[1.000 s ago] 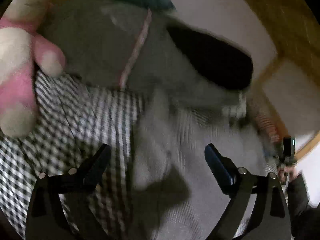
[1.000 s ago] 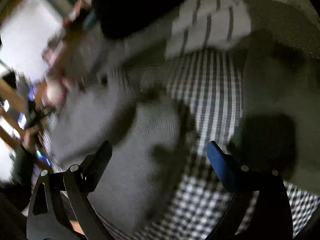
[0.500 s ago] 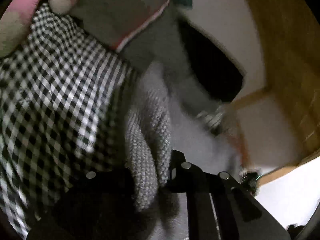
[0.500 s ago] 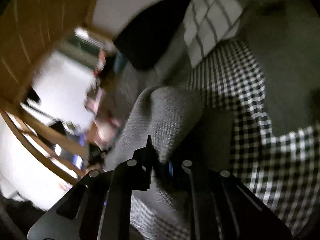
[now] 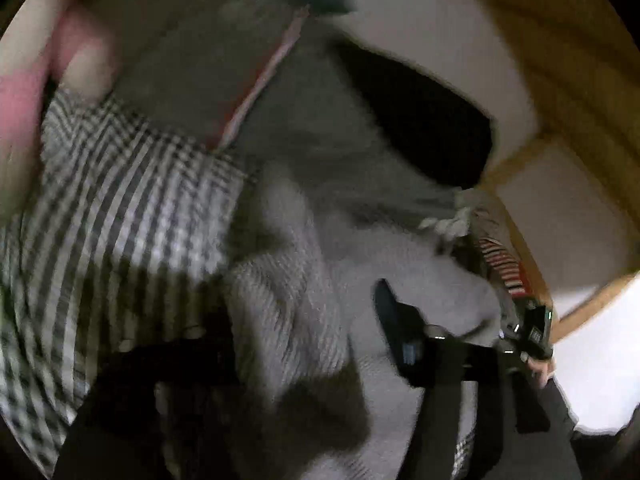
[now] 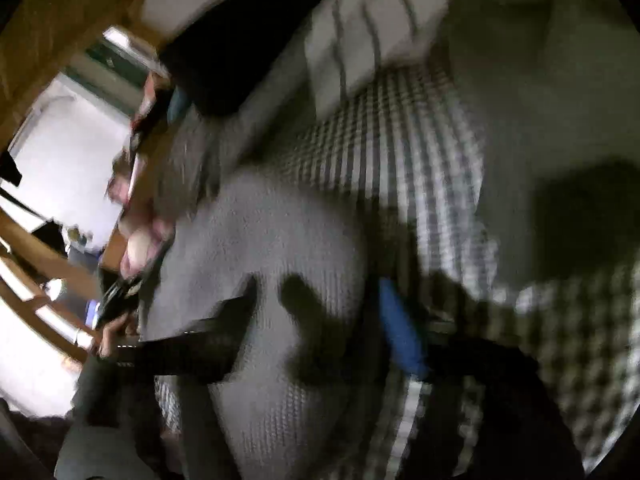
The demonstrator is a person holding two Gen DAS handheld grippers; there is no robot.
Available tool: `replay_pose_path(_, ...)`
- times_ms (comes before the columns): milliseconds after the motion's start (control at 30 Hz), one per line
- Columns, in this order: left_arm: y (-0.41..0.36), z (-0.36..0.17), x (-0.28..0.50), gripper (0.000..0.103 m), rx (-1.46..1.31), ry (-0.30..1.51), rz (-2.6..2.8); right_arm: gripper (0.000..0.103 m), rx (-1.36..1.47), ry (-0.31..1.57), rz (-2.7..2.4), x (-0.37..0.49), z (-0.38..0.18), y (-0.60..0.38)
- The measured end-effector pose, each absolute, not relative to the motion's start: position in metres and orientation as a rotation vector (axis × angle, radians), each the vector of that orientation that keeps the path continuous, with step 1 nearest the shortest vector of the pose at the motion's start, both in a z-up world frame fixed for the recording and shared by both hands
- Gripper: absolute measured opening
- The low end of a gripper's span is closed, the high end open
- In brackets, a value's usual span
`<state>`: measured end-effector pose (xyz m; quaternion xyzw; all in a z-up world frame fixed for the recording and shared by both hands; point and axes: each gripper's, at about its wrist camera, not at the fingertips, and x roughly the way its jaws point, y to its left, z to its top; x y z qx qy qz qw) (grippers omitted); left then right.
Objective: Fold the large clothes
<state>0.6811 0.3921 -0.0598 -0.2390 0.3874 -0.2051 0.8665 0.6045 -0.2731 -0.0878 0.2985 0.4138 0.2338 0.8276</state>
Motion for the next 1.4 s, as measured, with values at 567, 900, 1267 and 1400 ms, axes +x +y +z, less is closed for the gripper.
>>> replay_pose_path(567, 0.393, -0.097, 0.754, 0.014, -0.546, 1.069, -0.444, 0.010, 0.422, 0.948, 0.658, 0.669, -0.072, -0.219)
replay_pose_path(900, 0.444, -0.073, 0.772, 0.012, -0.752, 0.845, -0.399, 0.009, 0.712, 0.708, 0.577, 0.699, -0.048, -0.269)
replay_pose_path(1267, 0.447, -0.080, 0.749, 0.087, -0.588, 0.917, -0.329, 0.091, 0.602, 0.963, 0.527, 0.698, -0.080, -0.256)
replay_pose_path(1400, 0.451, -0.060, 0.673, 0.097, -0.524, 0.818, -0.283, 0.095, 0.579, 0.915, 0.615, 0.634, -0.057, -0.272)
